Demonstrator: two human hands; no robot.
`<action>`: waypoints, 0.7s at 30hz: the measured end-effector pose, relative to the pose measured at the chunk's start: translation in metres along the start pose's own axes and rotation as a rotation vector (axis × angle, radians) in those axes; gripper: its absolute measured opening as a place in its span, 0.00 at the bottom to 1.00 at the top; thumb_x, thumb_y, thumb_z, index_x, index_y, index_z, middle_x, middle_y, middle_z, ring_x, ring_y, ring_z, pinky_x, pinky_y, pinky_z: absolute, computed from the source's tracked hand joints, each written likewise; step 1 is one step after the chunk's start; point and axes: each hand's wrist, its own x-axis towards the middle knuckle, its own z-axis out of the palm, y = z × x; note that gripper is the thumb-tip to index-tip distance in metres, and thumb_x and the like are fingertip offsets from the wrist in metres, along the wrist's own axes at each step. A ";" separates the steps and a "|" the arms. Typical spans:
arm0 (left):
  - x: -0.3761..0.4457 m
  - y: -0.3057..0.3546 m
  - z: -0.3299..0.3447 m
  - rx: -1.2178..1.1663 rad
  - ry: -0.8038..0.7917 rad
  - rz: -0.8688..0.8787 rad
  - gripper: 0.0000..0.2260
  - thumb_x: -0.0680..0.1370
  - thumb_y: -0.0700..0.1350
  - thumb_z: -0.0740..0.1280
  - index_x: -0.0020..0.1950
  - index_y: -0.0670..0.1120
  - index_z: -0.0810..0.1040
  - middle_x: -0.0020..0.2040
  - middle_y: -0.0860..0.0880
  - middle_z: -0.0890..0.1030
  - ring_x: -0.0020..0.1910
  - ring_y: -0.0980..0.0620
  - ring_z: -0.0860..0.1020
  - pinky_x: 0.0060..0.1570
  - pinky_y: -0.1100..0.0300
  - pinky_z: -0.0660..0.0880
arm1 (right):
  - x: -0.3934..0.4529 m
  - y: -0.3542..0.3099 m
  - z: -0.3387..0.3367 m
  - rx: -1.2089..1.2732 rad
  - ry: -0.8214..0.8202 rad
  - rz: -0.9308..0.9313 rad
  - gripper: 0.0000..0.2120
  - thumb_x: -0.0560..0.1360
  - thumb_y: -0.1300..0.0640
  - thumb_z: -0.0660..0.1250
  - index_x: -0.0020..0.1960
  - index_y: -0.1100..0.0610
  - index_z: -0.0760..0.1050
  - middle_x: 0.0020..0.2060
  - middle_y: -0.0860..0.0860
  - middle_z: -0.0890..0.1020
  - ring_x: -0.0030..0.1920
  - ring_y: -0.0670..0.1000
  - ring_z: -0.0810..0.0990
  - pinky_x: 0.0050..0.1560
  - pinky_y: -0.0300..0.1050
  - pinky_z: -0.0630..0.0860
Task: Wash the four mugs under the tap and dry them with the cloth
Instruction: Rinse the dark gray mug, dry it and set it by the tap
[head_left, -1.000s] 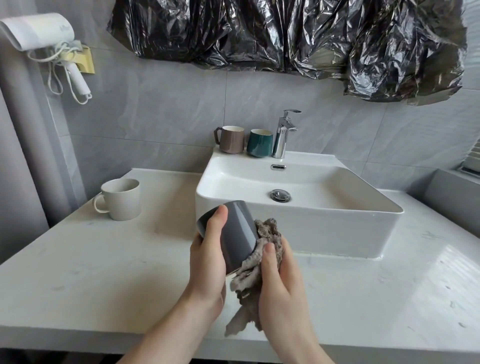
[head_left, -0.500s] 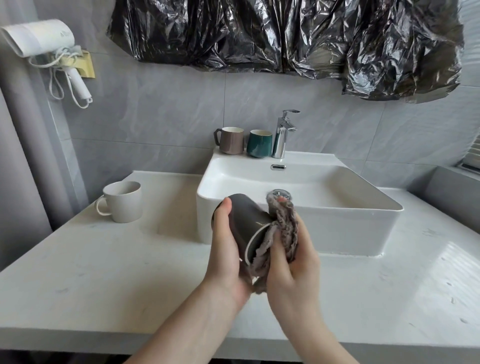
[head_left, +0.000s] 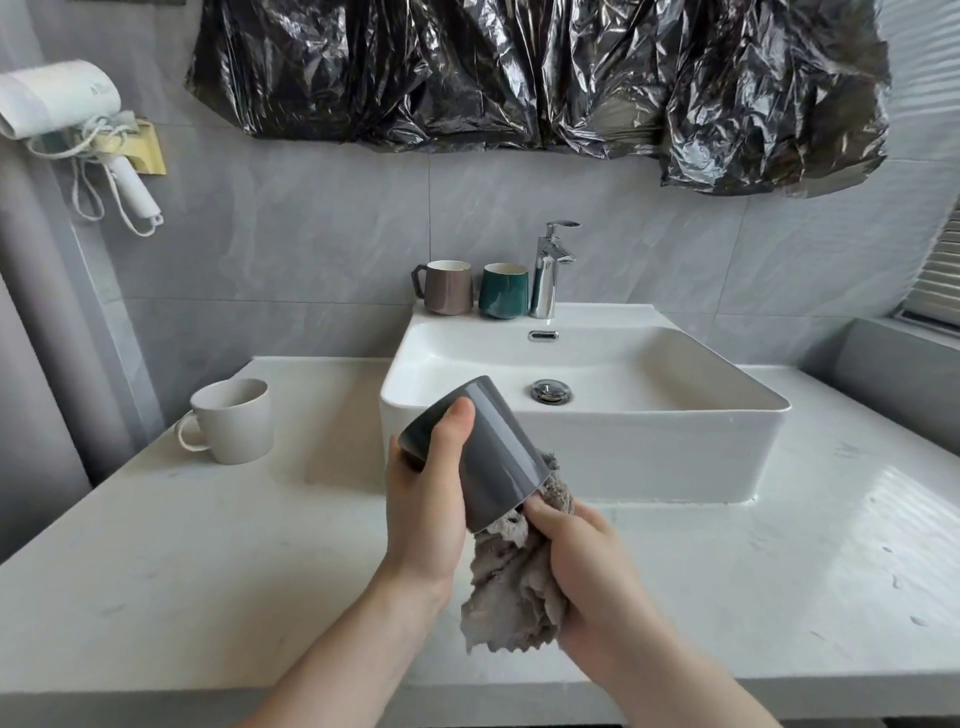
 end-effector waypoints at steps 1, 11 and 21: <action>0.000 -0.002 -0.002 0.011 -0.009 0.007 0.17 0.75 0.55 0.76 0.57 0.45 0.83 0.51 0.48 0.88 0.52 0.51 0.86 0.48 0.56 0.80 | -0.004 -0.002 0.001 0.025 -0.009 0.009 0.10 0.85 0.62 0.61 0.57 0.64 0.80 0.38 0.65 0.85 0.31 0.59 0.84 0.31 0.50 0.83; -0.001 -0.007 -0.013 0.089 -0.097 -0.023 0.18 0.77 0.59 0.72 0.53 0.45 0.84 0.44 0.47 0.86 0.41 0.48 0.83 0.31 0.59 0.78 | -0.024 0.004 0.004 -0.534 -0.056 -0.681 0.29 0.81 0.72 0.60 0.71 0.43 0.76 0.45 0.40 0.87 0.37 0.38 0.80 0.39 0.34 0.77; 0.003 -0.004 -0.015 0.208 -0.096 0.124 0.34 0.67 0.67 0.76 0.59 0.41 0.81 0.54 0.40 0.86 0.54 0.40 0.84 0.52 0.41 0.80 | -0.025 0.009 0.010 -0.430 -0.094 -0.591 0.20 0.85 0.56 0.61 0.70 0.35 0.71 0.38 0.43 0.83 0.31 0.44 0.79 0.31 0.35 0.73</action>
